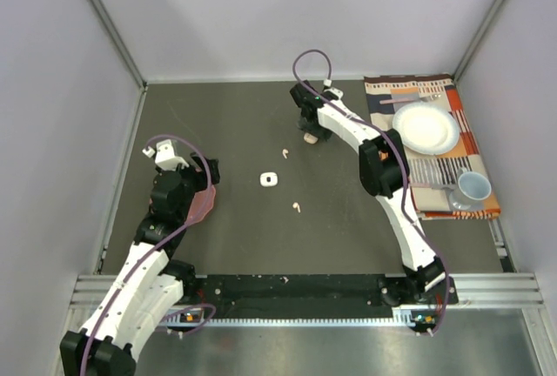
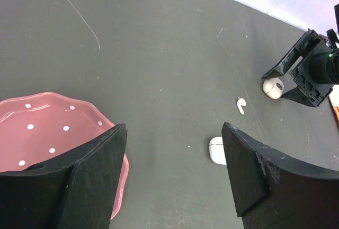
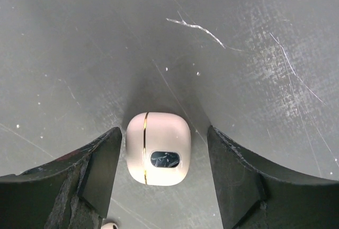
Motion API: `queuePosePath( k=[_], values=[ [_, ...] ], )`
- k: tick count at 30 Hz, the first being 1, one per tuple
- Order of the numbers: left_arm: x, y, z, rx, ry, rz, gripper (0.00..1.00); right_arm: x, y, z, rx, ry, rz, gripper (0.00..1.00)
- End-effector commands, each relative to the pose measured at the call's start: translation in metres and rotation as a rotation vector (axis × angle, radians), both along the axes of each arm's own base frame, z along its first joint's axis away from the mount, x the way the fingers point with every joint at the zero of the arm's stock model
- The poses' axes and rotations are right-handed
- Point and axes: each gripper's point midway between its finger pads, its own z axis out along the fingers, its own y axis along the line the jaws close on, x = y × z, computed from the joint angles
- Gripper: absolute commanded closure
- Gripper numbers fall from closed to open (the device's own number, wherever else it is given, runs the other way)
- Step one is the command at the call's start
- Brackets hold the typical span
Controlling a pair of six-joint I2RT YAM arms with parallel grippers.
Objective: Insert the wireless bluetooth earbuds into the charging case
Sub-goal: Pass from the left arm to the right
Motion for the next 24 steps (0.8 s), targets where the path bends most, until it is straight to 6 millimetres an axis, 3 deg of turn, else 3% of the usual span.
queuePosePath(
  k=[1, 8, 13, 16, 18, 19, 20, 24],
  values=[
    [0.003, 0.001, 0.010, -0.005, -0.039, 0.002, 0.22, 0.008, -0.004, -0.003, -0.018, -0.006, -0.003, 0.35],
    [0.003, 0.000, 0.008, -0.006, -0.031, -0.005, 0.22, 0.005, -0.007, -0.005, -0.015, 0.000, -0.019, 0.48],
    [0.004, -0.002, 0.009, -0.019, -0.034, -0.009, 0.22, -0.002, -0.005, -0.011, 0.007, 0.028, -0.025, 0.49],
    [0.004, -0.003, 0.008, -0.023, -0.031, -0.016, 0.22, -0.005, -0.005, -0.013, 0.019, 0.039, -0.030, 0.68],
    [0.004, -0.004, 0.008, -0.027, -0.032, -0.017, 0.22, -0.008, -0.006, -0.011, 0.025, 0.042, -0.036, 0.71],
    [0.003, -0.004, 0.008, -0.026, -0.032, -0.022, 0.22, -0.009, -0.006, -0.008, 0.025, 0.040, -0.035, 0.85],
    [0.003, -0.004, 0.010, -0.029, -0.036, -0.021, 0.22, -0.009, -0.007, -0.006, 0.029, 0.039, -0.034, 0.90],
    [0.001, -0.009, 0.017, -0.054, -0.059, -0.049, 0.18, -0.011, 0.005, 0.011, 0.103, 0.040, 0.051, 1.00]
  ],
)
